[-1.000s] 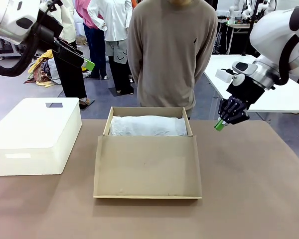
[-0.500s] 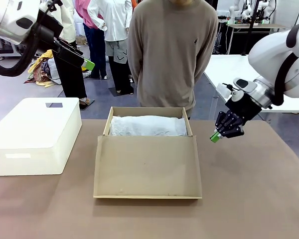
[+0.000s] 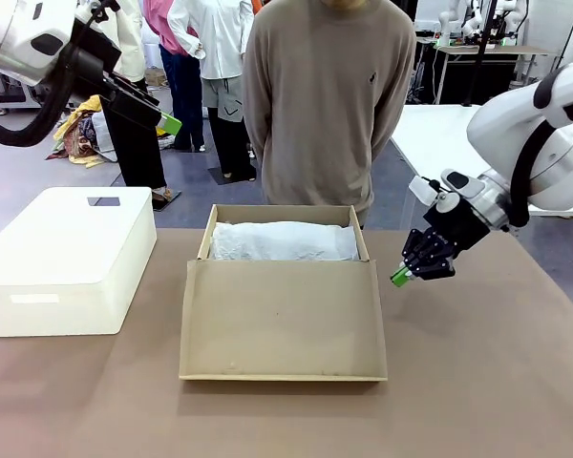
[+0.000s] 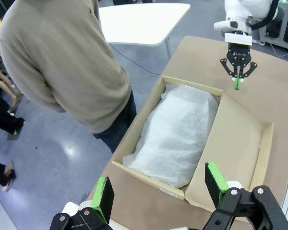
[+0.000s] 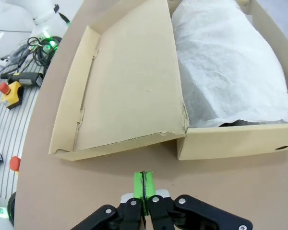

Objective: Pack the shoes into the box.
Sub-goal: Close the Shoes Box.

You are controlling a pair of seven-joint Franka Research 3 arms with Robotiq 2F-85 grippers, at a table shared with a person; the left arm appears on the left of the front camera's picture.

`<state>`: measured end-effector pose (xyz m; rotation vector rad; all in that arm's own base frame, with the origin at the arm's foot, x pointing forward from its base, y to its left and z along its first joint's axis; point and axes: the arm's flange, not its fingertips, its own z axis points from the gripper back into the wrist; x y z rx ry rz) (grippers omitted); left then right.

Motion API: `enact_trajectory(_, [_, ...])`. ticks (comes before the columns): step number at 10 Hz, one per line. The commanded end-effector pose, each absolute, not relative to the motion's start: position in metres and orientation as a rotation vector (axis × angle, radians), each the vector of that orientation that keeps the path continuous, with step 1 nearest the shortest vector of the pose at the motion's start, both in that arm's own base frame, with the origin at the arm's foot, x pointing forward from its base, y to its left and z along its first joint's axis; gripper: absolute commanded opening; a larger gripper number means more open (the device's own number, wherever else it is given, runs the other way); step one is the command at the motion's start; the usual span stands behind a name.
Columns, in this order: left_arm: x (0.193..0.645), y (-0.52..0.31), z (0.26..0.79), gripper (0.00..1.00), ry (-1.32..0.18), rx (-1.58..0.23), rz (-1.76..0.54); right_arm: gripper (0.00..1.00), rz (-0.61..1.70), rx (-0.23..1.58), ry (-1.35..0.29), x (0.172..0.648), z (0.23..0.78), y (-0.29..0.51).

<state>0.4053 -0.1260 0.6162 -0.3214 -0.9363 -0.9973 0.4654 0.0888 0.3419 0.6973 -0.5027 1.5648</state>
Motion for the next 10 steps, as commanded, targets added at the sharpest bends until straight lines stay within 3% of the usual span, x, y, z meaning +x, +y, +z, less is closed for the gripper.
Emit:
enact_trajectory(1, [0.408,-0.124,0.614,1.00,-0.950,-0.342,-1.017,0.00,1.609,0.709,-0.564,0.467,0.322,0.092])
enact_trajectory(10, [0.408,-0.124,0.614,1.00,-0.950,-0.342,-1.017,0.00,1.692,0.855,-0.560,0.475,0.277,0.117])
